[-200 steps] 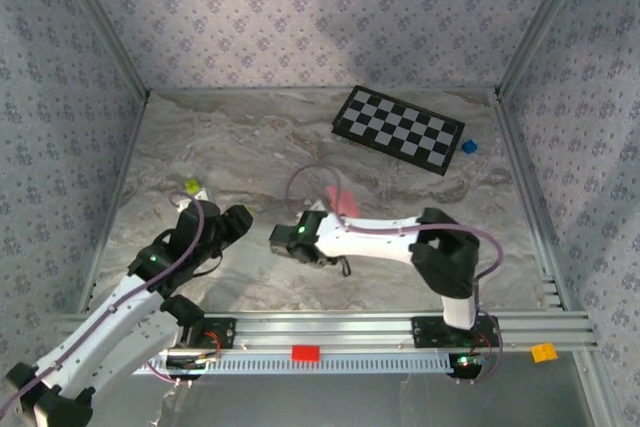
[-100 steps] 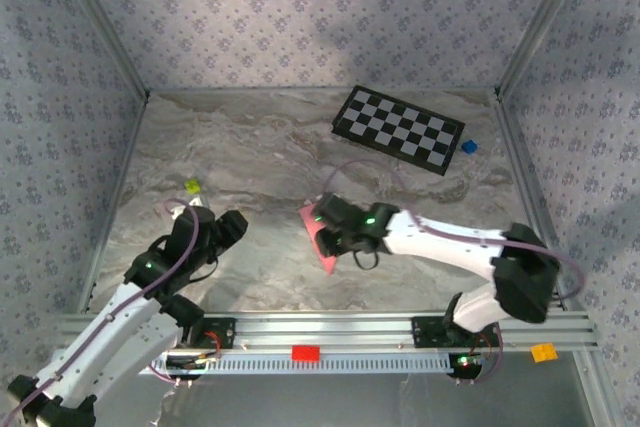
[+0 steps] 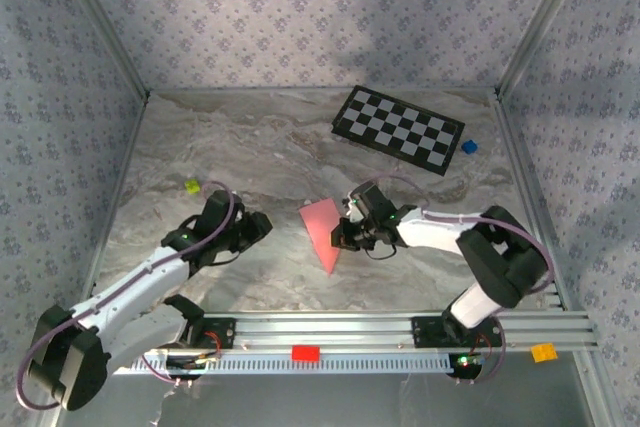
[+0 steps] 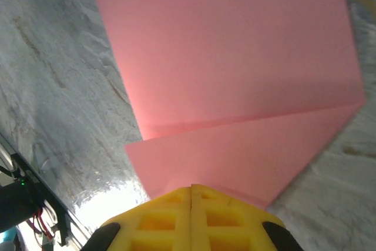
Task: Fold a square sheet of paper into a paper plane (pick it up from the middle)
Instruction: Fold the wing for the fifth time at the center of the table.
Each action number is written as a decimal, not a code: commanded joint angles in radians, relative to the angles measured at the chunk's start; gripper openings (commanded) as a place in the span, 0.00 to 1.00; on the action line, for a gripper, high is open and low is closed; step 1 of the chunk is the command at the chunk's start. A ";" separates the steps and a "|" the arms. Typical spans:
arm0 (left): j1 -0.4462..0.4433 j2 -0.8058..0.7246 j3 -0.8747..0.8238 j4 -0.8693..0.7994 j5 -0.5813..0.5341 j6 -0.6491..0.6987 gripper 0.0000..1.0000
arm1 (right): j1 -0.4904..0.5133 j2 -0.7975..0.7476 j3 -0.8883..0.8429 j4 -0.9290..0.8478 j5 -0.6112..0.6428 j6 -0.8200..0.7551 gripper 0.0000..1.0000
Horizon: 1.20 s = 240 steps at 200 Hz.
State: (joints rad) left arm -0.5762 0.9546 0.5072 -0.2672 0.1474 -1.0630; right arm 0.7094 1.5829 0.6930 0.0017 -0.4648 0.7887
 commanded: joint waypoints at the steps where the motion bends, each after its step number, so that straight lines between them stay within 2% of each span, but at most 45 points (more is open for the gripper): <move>1: -0.012 0.042 0.012 0.088 0.078 0.004 0.28 | 0.007 0.073 0.021 0.063 -0.048 0.071 0.04; 19: -0.017 0.083 0.013 0.129 0.102 -0.009 0.28 | 0.022 0.098 -0.008 0.127 -0.027 0.151 0.04; 42: -0.021 0.162 0.030 0.193 0.154 -0.023 0.26 | 0.051 0.126 -0.011 0.106 0.030 0.281 0.05; 70: -0.030 0.263 0.071 0.246 0.174 -0.034 0.22 | 0.127 0.108 -0.069 0.159 0.154 0.500 0.05; 94: -0.034 0.367 0.115 0.296 0.206 -0.046 0.19 | 0.170 0.093 -0.111 0.269 0.190 0.620 0.04; 107: -0.041 0.431 0.162 0.294 0.233 -0.037 0.16 | 0.176 0.081 -0.101 0.341 0.168 0.599 0.05; 125: -0.050 0.500 0.214 0.287 0.241 -0.016 0.12 | 0.168 0.042 -0.061 0.282 0.147 0.536 0.06; 147: -0.055 0.570 0.239 0.289 0.238 -0.023 0.11 | 0.151 -0.026 -0.052 0.243 0.141 0.456 0.11; 186: -0.069 0.651 0.245 0.280 0.223 -0.017 0.06 | 0.075 -0.128 -0.041 0.034 0.156 0.322 0.16; 206: -0.071 0.662 0.226 0.279 0.194 -0.018 0.05 | 0.028 -0.143 -0.066 0.024 0.126 0.284 0.20; 240: -0.061 0.683 0.194 0.306 0.202 -0.015 0.04 | -0.024 -0.101 -0.055 0.019 0.047 0.235 0.22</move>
State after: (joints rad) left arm -0.6418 1.6146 0.7227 0.0177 0.3515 -1.0931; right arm 0.7055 1.4563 0.6384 0.0814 -0.3611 1.0977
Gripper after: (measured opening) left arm 0.051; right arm 0.207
